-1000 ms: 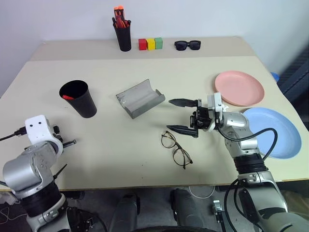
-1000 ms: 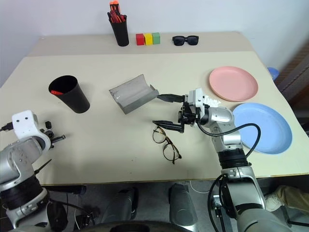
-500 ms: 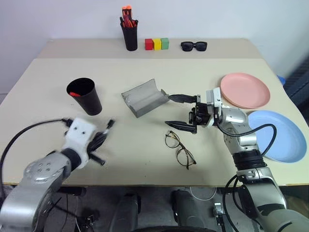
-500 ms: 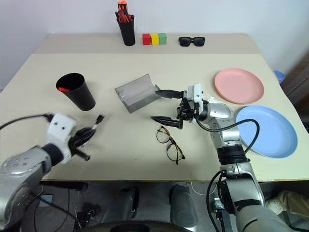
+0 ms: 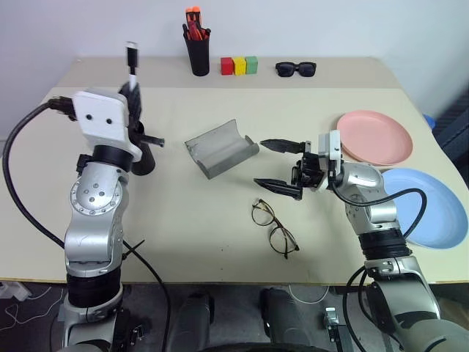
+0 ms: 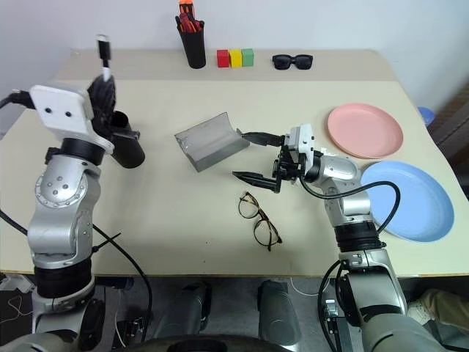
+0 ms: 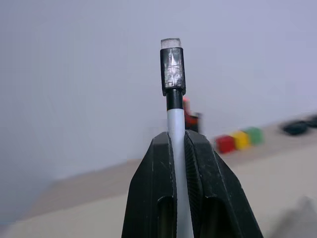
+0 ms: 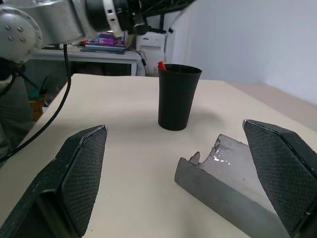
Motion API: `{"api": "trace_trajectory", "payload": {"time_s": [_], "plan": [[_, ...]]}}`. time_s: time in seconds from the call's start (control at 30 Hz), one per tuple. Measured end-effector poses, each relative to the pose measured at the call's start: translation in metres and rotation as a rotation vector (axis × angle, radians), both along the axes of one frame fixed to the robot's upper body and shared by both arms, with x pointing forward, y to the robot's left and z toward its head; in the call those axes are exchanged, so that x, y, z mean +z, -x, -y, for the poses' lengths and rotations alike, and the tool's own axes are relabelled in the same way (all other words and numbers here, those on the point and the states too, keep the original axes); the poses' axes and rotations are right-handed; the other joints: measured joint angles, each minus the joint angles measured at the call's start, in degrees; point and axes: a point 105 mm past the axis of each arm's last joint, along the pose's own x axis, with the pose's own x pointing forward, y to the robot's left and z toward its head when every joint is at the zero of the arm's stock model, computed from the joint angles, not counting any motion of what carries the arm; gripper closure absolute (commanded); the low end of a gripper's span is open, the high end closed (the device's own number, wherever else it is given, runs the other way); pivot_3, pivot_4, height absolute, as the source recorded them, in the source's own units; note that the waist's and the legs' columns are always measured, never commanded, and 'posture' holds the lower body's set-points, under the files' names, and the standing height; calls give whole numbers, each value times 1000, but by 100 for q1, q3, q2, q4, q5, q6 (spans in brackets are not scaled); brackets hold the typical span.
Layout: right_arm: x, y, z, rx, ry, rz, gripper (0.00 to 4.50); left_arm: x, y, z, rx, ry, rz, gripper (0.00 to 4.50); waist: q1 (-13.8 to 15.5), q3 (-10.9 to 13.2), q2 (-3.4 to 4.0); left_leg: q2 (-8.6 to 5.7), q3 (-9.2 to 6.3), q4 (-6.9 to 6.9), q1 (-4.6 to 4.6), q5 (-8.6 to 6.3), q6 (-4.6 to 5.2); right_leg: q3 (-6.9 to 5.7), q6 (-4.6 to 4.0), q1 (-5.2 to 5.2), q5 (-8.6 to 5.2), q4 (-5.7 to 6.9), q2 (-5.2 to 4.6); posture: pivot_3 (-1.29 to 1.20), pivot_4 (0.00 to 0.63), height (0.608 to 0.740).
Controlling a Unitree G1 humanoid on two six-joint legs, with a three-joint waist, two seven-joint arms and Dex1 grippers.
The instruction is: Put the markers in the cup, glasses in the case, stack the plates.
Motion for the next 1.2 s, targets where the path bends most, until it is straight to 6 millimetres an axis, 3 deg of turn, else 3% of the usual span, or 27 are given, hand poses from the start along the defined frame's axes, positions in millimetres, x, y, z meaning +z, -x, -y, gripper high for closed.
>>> {"api": "trace_trajectory", "payload": {"time_s": [0.17, 0.33, 0.7, 1.2], "plan": [[2, -1, -1, -5, -2, -5, 0, -17, -13, -27, 201, -29, -12, 4484, 4, 0, 0, 0, -1, 1, 0, 0, 0, 0, 3, 1, 1, 0, 0, 0, 150, 740], [4, 0, -2, 1, 0, 0, 0, -30, -24, -40, 312, -1, -2, 4484, 18, 0, 0, -1, -1, 2, 0, 0, 0, -1, 5, 1, 3, 2, 0, 0, 150, 740], [4, 2, -1, 4, 6, 8, 0, -37, -38, -32, 301, 47, -3, 4484, 1, 0, 0, -1, -2, 1, 0, 0, 0, -2, 7, 0, 4, 3, 0, 0, 150, 740], [2, 2, 4, -9, -15, -4, 0, -53, -37, -32, 299, 55, -44, 4484, 8, 0, -1, -1, -2, 1, -1, 0, 0, -2, 8, 0, 4, 3, 0, 0, 150, 740]]}}
